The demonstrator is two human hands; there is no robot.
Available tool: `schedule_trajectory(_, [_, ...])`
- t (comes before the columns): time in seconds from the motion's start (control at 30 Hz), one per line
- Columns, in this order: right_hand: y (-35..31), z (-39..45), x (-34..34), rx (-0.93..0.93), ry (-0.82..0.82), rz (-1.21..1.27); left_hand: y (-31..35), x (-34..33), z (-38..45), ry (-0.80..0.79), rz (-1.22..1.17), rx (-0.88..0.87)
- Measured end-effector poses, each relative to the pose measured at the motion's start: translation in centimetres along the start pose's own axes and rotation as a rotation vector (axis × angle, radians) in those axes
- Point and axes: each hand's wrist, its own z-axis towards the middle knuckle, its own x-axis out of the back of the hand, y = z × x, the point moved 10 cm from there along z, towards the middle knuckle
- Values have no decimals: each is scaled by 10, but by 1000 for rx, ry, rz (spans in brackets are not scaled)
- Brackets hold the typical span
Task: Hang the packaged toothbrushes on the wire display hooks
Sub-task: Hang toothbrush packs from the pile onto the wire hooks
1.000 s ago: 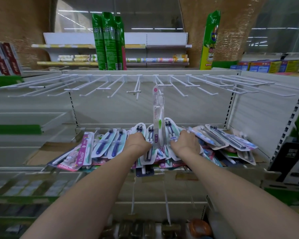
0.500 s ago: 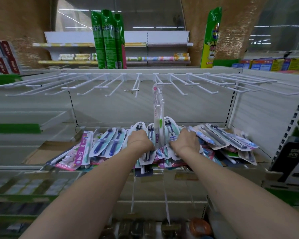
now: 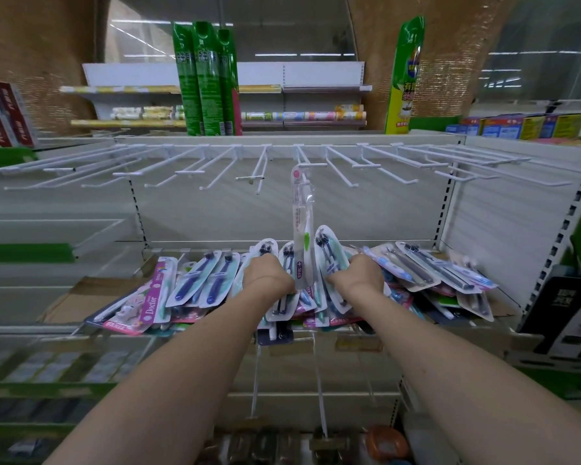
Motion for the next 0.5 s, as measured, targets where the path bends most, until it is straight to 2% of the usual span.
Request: schedule_trajectory(0.5, [-3,-7,5,13,15,85,-1,-1,-7,2,-17,31])
